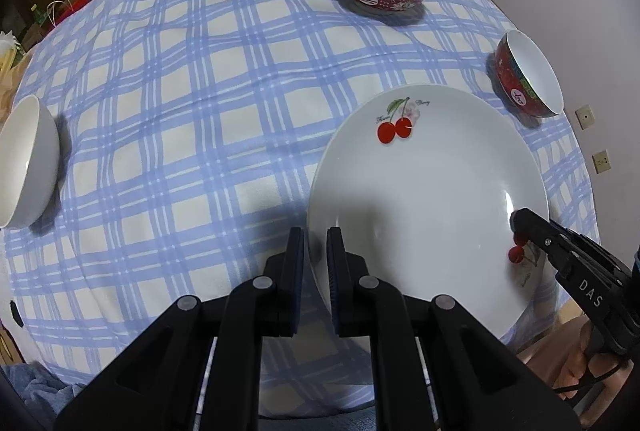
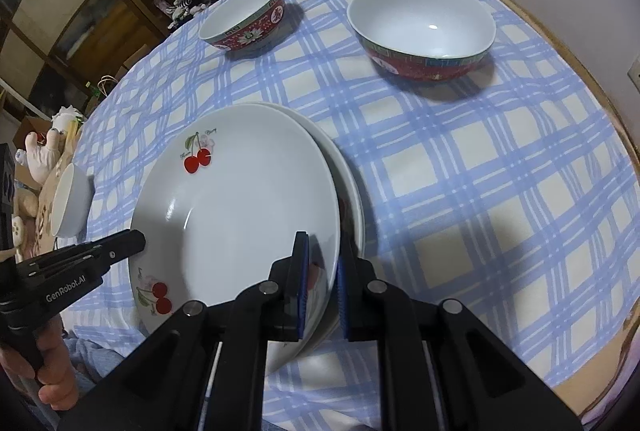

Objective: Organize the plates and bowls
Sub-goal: 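Lower the right tool's cherry plate onto the stack while the left tool holds its plate, then lower the left tool's cherry plate to the table and open both tools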

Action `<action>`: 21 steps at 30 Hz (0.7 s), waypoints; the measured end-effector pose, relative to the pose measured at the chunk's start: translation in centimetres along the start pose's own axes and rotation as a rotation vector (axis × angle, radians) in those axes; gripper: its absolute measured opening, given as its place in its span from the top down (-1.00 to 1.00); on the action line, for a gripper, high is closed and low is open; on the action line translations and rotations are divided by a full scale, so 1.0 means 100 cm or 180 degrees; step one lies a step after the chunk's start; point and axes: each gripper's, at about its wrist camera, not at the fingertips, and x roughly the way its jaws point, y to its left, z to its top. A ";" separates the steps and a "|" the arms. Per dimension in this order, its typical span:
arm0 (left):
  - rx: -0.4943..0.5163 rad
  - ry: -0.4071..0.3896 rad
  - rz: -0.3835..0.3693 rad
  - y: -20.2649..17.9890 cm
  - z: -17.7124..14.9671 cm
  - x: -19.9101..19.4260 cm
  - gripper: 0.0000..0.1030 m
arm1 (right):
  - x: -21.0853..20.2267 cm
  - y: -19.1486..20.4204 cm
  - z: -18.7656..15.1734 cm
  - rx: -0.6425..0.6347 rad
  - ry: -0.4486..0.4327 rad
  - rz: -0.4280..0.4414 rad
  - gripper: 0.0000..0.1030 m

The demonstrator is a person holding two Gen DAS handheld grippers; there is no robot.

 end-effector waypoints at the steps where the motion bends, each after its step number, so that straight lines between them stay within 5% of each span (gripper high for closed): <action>1: -0.0007 0.0003 -0.0010 0.000 0.000 0.000 0.79 | 0.000 0.000 0.000 -0.0002 -0.0002 -0.0006 0.71; 21: -0.0038 0.0003 0.0028 0.004 -0.007 -0.003 0.72 | -0.009 0.005 -0.003 -0.0074 -0.0111 -0.0145 0.67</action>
